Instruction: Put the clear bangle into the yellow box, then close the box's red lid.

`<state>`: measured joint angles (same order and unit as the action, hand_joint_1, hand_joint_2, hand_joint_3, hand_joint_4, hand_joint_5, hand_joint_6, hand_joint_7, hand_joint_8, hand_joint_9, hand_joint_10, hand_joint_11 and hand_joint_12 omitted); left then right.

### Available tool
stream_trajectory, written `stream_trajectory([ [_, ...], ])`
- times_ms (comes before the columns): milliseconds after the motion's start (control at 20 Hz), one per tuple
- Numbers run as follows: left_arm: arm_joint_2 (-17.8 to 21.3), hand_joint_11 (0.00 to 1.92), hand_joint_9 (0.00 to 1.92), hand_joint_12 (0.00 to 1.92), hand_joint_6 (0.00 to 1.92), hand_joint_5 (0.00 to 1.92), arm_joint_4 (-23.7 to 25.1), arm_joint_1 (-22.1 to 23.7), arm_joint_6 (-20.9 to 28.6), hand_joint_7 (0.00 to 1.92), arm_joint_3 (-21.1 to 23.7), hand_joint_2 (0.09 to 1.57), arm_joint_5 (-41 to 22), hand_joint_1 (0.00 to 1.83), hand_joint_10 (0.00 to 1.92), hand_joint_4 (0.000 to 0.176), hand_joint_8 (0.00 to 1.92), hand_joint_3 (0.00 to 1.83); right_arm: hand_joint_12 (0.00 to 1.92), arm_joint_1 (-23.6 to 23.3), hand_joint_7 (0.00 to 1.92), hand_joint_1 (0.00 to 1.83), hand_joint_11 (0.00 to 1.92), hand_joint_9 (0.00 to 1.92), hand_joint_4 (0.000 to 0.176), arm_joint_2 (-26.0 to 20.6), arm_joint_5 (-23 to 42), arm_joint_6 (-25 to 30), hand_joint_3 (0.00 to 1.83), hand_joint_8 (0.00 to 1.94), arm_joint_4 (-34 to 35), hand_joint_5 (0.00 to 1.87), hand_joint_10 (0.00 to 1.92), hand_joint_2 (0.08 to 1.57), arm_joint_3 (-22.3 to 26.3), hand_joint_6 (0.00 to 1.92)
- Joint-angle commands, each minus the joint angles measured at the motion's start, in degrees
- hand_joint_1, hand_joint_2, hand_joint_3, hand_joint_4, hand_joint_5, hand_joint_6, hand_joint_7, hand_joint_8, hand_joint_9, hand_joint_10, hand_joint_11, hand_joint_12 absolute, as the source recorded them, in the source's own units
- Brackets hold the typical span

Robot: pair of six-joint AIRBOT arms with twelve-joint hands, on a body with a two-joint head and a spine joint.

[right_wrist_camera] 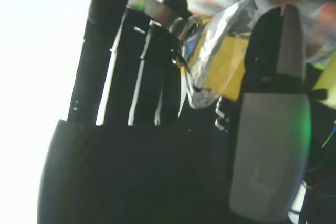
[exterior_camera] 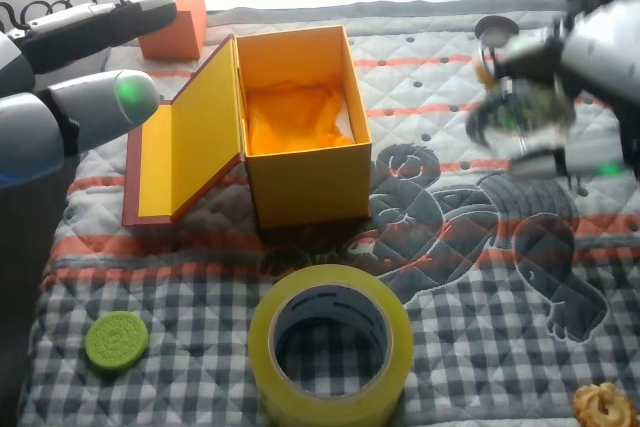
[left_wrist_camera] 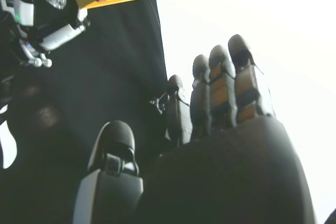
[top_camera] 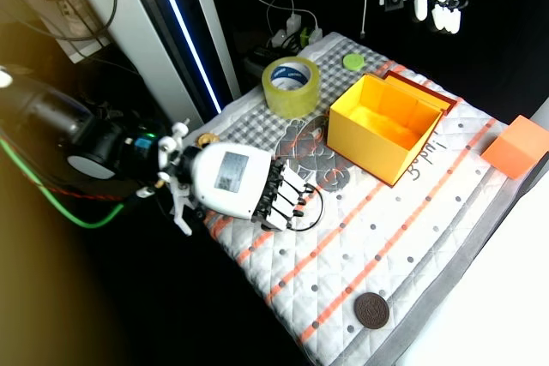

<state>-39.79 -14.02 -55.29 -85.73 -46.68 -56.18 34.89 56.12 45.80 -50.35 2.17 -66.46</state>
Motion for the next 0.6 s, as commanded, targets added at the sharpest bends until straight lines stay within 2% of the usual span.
stream_trajectory([
  [0, -0.05, 0.0, 0.21, 0.4, 0.0, 0.24, -0.07, 0.62, 0.13, 0.24, -0.42, 1.22, -7.2, 0.0, 0.0, 0.176, 0.0, 0.0, 0.62, -1.71, 1.22, 1.27, 1.16, 1.39, 0.0, -0.2, 9.44, 1.05, 0.0, 0.69, -1.09, 0.92, 0.03, 1.08, 0.2, 0.97],
  [200, -0.11, 0.0, 0.19, 0.34, 0.0, 0.24, -0.21, 0.65, 0.13, 0.23, -0.72, 1.21, -7.01, 0.0, 0.0, 0.176, 0.0, 0.0, 0.63, -7.83, 1.23, 1.28, 1.2, 1.42, 0.0, 1.51, 9.54, 1.08, 0.0, 0.68, -5.1, 0.9, 0.03, 1.08, -0.26, 0.98],
  [400, -0.9, 0.0, 0.24, 0.48, 0.01, 0.32, -0.21, 0.9, 0.13, 0.28, -1.24, 1.21, -5.42, 0.0, 0.01, 0.176, 0.01, 0.0, 0.55, -10.86, 1.25, 1.28, 1.22, 1.45, 0.0, 5.42, 9.51, 1.11, 0.0, 0.65, -6.24, 0.93, 0.01, 1.07, -1.57, 0.92],
  [550, -1.19, 0.0, 0.21, 0.36, 0.0, 0.28, -0.27, 1.03, 0.13, 0.23, -1.56, 1.22, -4.89, 0.0, 0.0, 0.176, 0.0, 0.0, 0.55, -12.58, 1.24, 1.28, 1.33, 1.5, 0.0, 9.06, 8.08, 1.11, 0.0, 0.68, -6.56, 0.92, 0.02, 1.08, -3.12, 0.95],
])
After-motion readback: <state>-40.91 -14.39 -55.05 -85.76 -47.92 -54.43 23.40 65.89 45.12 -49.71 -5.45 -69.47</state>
